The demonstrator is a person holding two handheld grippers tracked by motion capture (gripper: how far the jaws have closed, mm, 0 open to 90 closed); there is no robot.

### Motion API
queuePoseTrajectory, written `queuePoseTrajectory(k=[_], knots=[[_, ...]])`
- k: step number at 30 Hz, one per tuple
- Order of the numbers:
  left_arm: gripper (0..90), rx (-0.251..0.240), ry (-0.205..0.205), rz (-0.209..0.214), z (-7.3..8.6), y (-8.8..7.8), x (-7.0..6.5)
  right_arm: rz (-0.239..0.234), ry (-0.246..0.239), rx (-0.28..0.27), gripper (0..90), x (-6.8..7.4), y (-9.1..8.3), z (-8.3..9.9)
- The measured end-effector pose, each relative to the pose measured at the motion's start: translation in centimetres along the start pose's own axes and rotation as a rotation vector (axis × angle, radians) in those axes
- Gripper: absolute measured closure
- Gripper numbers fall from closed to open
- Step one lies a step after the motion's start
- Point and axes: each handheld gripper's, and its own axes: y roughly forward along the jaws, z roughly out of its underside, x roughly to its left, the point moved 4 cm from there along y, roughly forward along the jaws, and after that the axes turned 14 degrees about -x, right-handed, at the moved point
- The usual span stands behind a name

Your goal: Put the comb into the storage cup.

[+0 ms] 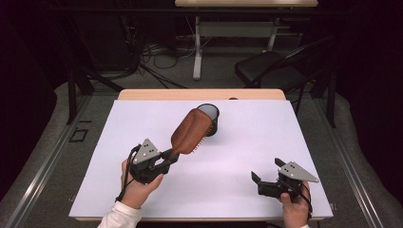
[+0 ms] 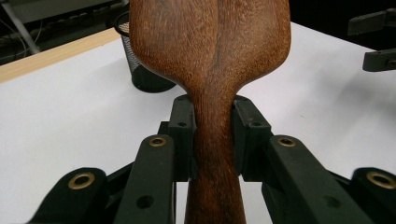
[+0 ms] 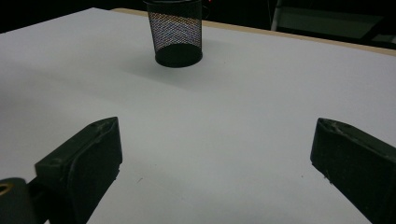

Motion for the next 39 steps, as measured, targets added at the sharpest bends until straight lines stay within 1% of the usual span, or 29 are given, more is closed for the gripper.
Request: queuePoseTrajectory(k=[9,12,14,15,18,20,21,23,26,27,28,32,36,39], knots=[[72.4,-0.004,0.007,0.0,0.0,0.0,-0.2,-0.007,0.003,0.009,1.9,0.1,0.0,0.0],[72.4,-0.002,0.006,0.004,0.0,0.0,-0.4,-0.016,-0.006,0.007,1.5,0.1,0.0,-0.1],[72.4,-0.004,0.008,0.008,0.0,0.1,-0.5,-0.022,-0.002,-0.004,0.7,0.2,0.1,-0.3],[72.4,-0.006,0.009,0.007,0.0,0.1,-0.6,-0.025,0.007,0.004,0.5,0.2,0.0,-0.4],[72.4,-0.004,0.014,0.012,0.0,0.1,-0.6,-0.029,0.018,-0.01,0.0,0.4,-0.1,-0.9],[72.4,-0.006,0.013,0.012,0.0,0.1,-0.7,-0.033,0.012,-0.018,0.0,0.6,-0.2,-1.2],[72.4,-0.004,0.012,0.013,0.0,0.1,-0.7,-0.042,0.013,-0.024,0.0,0.7,-0.2,-1.4],[72.4,-0.005,0.014,0.011,0.0,0.2,-0.8,-0.047,0.025,-0.019,0.0,1.0,0.0,-1.8],[72.4,-0.008,0.014,0.012,0.0,0.2,-0.8,-0.051,0.074,0.003,0.0,1.6,0.4,-2.3],[72.4,-0.008,0.012,0.013,0.0,0.2,-0.8,-0.054,0.077,0.016,0.0,1.7,0.6,-2.5],[72.4,-0.01,0.014,0.01,0.0,0.2,-0.8,-0.054,0.091,0.021,0.0,1.9,0.8,-2.7],[72.4,-0.015,0.018,0.011,-0.1,0.1,-0.9,-0.066,0.107,0.052,0.0,2.5,1.5,-3.4],[72.4,-0.024,0.03,0.008,-0.3,0.3,-1.0,-0.101,0.14,0.039,2.5,3.1,2.0,-4.6],[72.4,-0.029,0.033,0.007,-0.4,0.6,-1.1,-0.132,0.199,0.026,7.9,3.4,2.6,-5.6]])
